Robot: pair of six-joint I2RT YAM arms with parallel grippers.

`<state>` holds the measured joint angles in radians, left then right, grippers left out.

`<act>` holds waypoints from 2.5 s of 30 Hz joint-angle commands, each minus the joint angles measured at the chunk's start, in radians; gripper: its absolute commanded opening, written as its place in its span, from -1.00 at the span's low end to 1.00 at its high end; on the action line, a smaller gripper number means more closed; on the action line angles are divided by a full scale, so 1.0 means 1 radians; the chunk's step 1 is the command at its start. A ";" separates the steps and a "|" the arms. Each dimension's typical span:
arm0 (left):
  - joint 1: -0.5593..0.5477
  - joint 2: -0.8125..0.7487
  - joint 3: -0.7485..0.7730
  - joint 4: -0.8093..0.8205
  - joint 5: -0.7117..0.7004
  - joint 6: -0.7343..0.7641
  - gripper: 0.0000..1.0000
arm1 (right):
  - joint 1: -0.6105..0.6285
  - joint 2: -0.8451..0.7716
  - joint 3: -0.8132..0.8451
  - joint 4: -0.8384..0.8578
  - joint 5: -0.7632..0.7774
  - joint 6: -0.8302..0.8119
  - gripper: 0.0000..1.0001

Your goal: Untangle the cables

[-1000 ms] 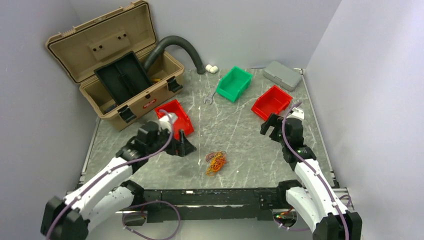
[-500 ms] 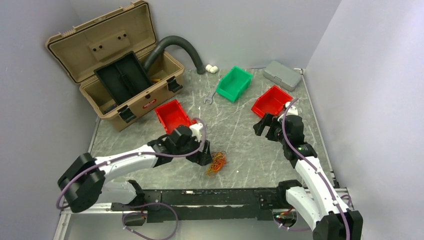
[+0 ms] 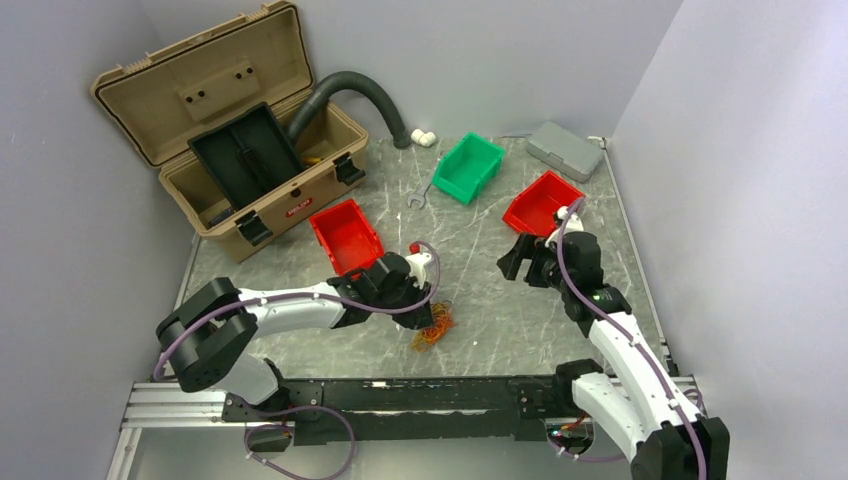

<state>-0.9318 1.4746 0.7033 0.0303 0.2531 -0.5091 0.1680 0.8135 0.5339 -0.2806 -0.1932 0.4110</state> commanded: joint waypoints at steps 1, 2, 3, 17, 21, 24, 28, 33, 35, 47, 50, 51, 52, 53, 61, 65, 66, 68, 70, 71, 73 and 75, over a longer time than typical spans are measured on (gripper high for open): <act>0.047 -0.026 -0.076 0.205 0.141 -0.061 -0.77 | 0.090 0.001 -0.007 0.010 -0.023 -0.016 0.84; 0.056 -0.039 -0.099 0.246 0.161 -0.071 -0.92 | 0.118 -0.002 -0.014 0.023 -0.025 -0.014 0.84; 0.066 -0.053 -0.120 0.271 0.171 -0.078 -1.00 | 0.145 -0.001 -0.022 0.040 -0.031 -0.009 0.84; 0.142 -0.169 -0.255 0.413 0.248 -0.145 -1.00 | 0.303 -0.061 -0.233 0.273 -0.217 0.121 0.78; 0.145 -0.169 -0.255 0.408 0.255 -0.147 -1.00 | 0.313 -0.085 -0.262 0.267 -0.226 0.124 0.76; 0.146 -0.163 -0.260 0.421 0.261 -0.154 -1.00 | 0.319 -0.097 -0.280 0.272 -0.235 0.130 0.75; 0.149 -0.152 -0.262 0.441 0.269 -0.164 -1.00 | 0.333 -0.086 -0.296 0.290 -0.230 0.135 0.62; 0.151 -0.139 -0.256 0.427 0.267 -0.159 -1.00 | 0.371 -0.021 -0.310 0.378 -0.241 0.140 0.48; 0.151 -0.136 -0.255 0.427 0.268 -0.158 -1.00 | 0.396 0.020 -0.311 0.429 -0.237 0.143 0.45; 0.154 -0.158 -0.230 0.361 0.247 -0.131 -1.00 | 0.597 0.342 -0.241 0.669 -0.161 0.130 0.17; 0.155 -0.161 -0.232 0.357 0.244 -0.130 -1.00 | 0.606 0.376 -0.226 0.702 -0.152 0.133 0.10; 0.156 -0.161 -0.232 0.358 0.242 -0.129 -1.00 | 0.608 0.386 -0.221 0.714 -0.151 0.135 0.11; 0.155 -0.162 -0.232 0.354 0.237 -0.129 -1.00 | 0.612 0.394 -0.216 0.728 -0.151 0.139 0.12; 0.155 -0.165 -0.231 0.349 0.229 -0.130 -1.00 | 0.614 0.403 -0.215 0.744 -0.152 0.147 0.11; 0.162 -0.183 -0.224 0.251 0.135 -0.118 -0.93 | 0.618 0.387 -0.216 0.733 -0.016 0.217 -0.95; 0.162 -0.202 -0.239 0.249 0.122 -0.104 -0.54 | 0.617 0.264 -0.201 0.547 0.154 0.216 -1.00; 0.162 -0.206 -0.240 0.246 0.119 -0.097 -0.43 | 0.617 0.232 -0.194 0.496 0.217 0.211 -1.00; 0.161 -0.209 -0.232 0.227 0.114 -0.080 -0.17 | 0.618 0.183 -0.180 0.390 0.288 0.194 -1.00; 0.162 -0.209 -0.223 0.205 0.111 -0.066 0.06 | 0.616 0.163 -0.159 0.297 0.350 0.187 -1.00; 0.160 -0.209 -0.219 0.198 0.110 -0.061 0.16 | 0.615 0.162 -0.150 0.250 0.375 0.191 -1.00; 0.159 -0.208 -0.216 0.197 0.113 -0.053 0.30 | 0.615 0.172 -0.143 0.198 0.395 0.196 -1.00; 0.155 -0.204 -0.215 0.203 0.114 -0.050 0.40 | 0.615 0.185 -0.146 0.185 0.397 0.206 -0.99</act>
<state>-0.7727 1.2869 0.4469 0.2302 0.3756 -0.5880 0.7822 0.9878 0.3588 0.0486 0.0990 0.6098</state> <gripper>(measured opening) 0.658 0.011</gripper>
